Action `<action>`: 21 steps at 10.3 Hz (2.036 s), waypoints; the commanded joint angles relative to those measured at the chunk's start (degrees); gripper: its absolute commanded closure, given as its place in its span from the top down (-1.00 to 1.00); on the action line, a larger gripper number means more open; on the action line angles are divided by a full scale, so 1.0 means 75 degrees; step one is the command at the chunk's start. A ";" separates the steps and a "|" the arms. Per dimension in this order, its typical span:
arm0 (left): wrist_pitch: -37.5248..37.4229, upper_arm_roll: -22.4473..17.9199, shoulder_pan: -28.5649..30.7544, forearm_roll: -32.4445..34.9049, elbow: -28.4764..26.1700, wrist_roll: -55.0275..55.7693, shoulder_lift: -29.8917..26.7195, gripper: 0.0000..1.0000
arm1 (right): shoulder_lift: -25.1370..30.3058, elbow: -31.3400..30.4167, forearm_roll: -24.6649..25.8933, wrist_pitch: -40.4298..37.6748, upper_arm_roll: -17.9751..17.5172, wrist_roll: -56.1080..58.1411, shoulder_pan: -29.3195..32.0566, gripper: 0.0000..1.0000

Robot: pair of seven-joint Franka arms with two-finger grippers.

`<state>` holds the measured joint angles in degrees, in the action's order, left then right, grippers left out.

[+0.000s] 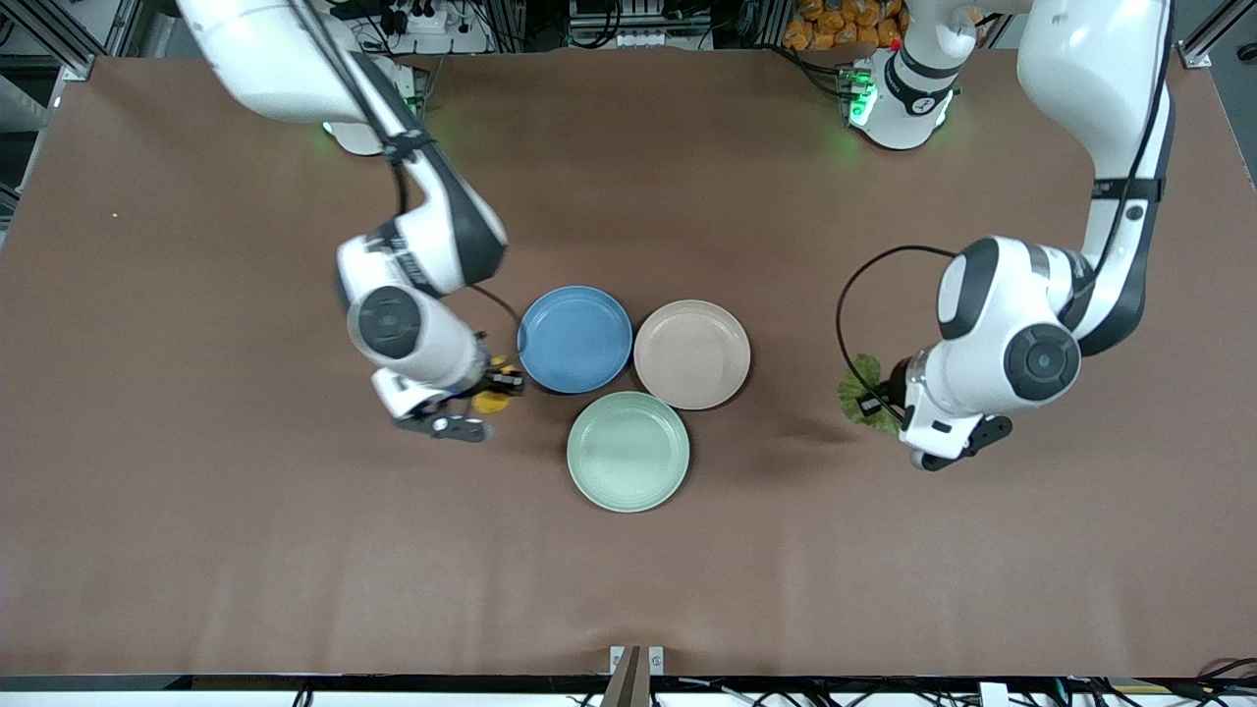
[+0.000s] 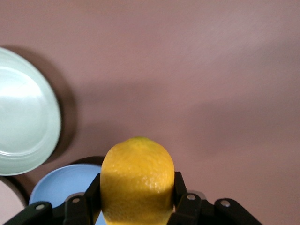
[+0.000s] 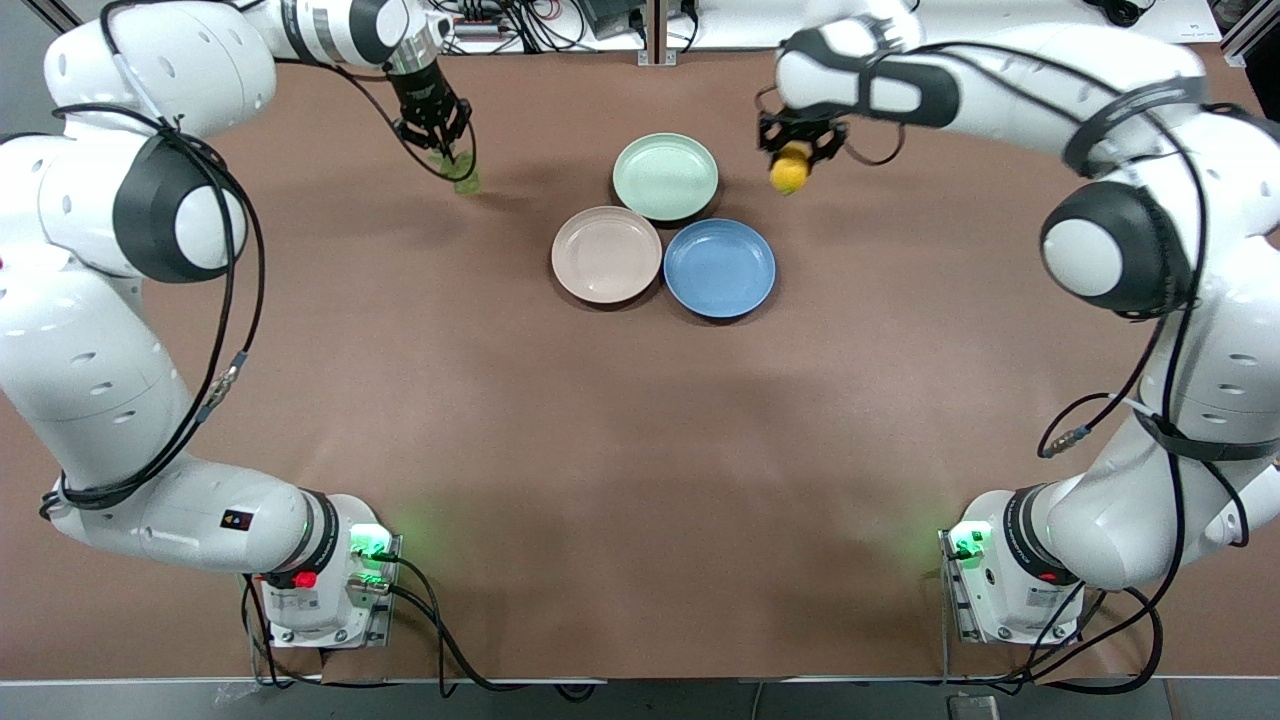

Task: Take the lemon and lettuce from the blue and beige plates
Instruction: 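Carry the lemon away from the plates while the left gripper carries the lettuce, then lower and release the lemon with the right gripper while the left releases lettuce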

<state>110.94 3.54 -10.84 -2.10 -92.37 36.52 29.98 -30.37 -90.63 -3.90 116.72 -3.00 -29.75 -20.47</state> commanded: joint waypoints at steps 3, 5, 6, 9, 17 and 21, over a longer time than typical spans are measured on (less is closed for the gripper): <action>0.0032 0.0067 0.0250 0.0655 0.0082 -0.0030 0.0572 -1.00 | 0.0322 -0.0232 0.0296 -0.0468 -0.0104 0.1796 0.1519 -1.00; 0.0021 0.0067 0.0390 0.0736 0.0082 -0.0099 0.0573 -0.25 | 0.0206 -0.0244 0.0366 -0.0445 -0.0104 0.2789 0.2210 -1.00; -0.0026 0.0067 0.0438 0.0749 0.0082 -0.0309 0.0527 0.35 | 0.0136 -0.0233 0.0599 -0.0375 -0.0115 0.3200 0.2503 -1.00; -0.0131 0.0067 0.0638 0.0737 0.0106 -0.0813 0.0153 1.00 | -0.0261 -0.0244 0.1116 0.0010 -0.0115 0.3519 0.2927 -1.00; -0.1350 0.0126 0.0590 0.0772 0.0434 -0.2229 -0.2073 1.00 | -0.0920 -0.0256 0.1129 0.0598 -0.0115 0.3966 0.3268 0.44; -0.1772 0.0090 0.0626 0.0772 0.0434 -0.2561 -0.2309 1.00 | -0.0617 -0.0326 0.1117 0.0306 -0.0139 0.3990 0.3233 1.00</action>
<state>98.40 4.15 -6.29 2.28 -88.36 18.63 13.48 -36.99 -92.69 3.42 120.59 -2.93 -0.34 2.95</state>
